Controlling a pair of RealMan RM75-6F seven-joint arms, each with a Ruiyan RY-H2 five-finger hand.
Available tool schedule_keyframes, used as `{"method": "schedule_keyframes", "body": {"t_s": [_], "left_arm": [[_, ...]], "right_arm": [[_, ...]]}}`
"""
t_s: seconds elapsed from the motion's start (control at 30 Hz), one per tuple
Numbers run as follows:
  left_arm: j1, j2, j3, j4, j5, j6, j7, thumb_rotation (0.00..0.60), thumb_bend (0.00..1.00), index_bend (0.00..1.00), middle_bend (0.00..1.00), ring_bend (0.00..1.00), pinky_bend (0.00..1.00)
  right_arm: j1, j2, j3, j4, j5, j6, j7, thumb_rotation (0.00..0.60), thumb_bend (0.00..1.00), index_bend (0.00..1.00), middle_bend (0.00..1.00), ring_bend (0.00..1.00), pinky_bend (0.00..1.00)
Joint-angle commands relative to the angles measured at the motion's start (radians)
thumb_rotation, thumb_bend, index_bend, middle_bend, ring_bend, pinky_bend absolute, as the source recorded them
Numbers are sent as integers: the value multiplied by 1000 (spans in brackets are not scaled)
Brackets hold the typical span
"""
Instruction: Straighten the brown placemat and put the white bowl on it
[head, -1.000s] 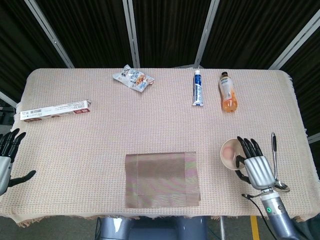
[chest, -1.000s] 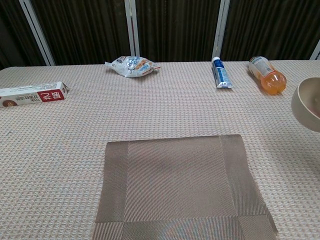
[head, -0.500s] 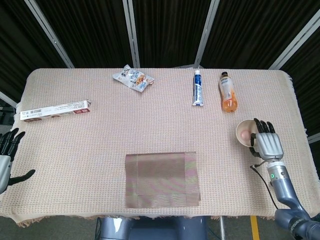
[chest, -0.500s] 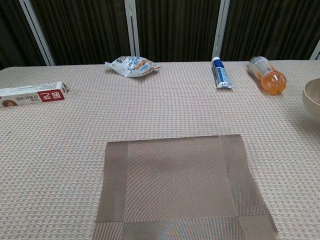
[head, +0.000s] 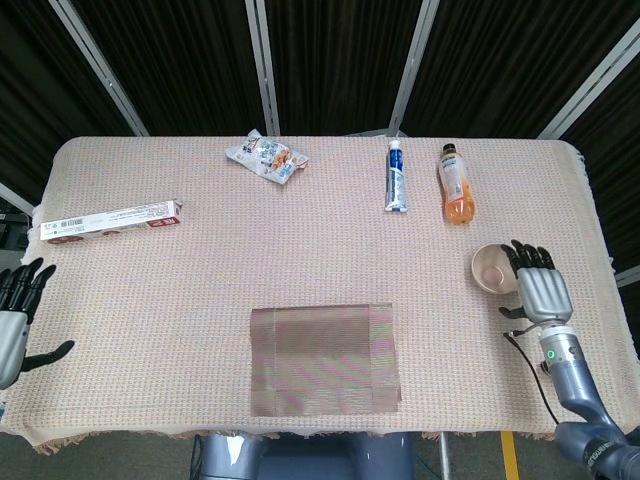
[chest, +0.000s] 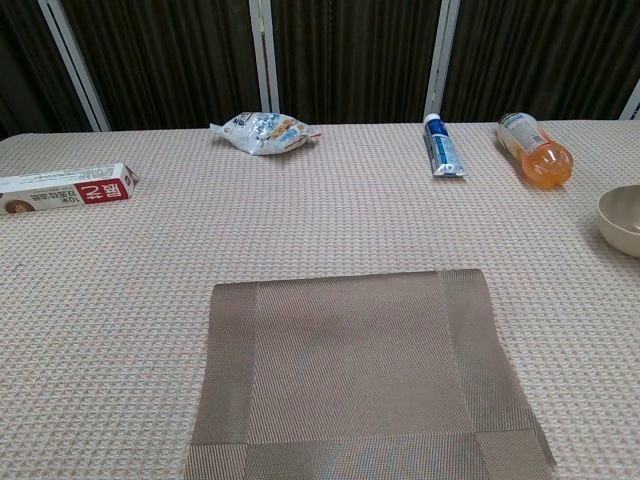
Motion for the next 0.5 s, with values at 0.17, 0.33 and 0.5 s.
{"method": "schedule_keyframes", "body": {"t_s": [0.17,0.33,0.5], "left_arm": [[-17,-15,31,16,130,7,-58,600,0,0,0,0,0],[-50,-60,63,64,264,-4,-86,600,0,14,0,0,0],[-122,-125,93,120,366,-89,-118,600,6,173,0,0,0]], "right_arm": [[-134,146,-49,-232,-154,252,113,600,0,0,0,0,0],[-189,182,-86,-338,-205,344,53,600,0,0,0,0,0],[-237,195,-116,-422,-226,410,0,600,0,0,0,0,0]]}}
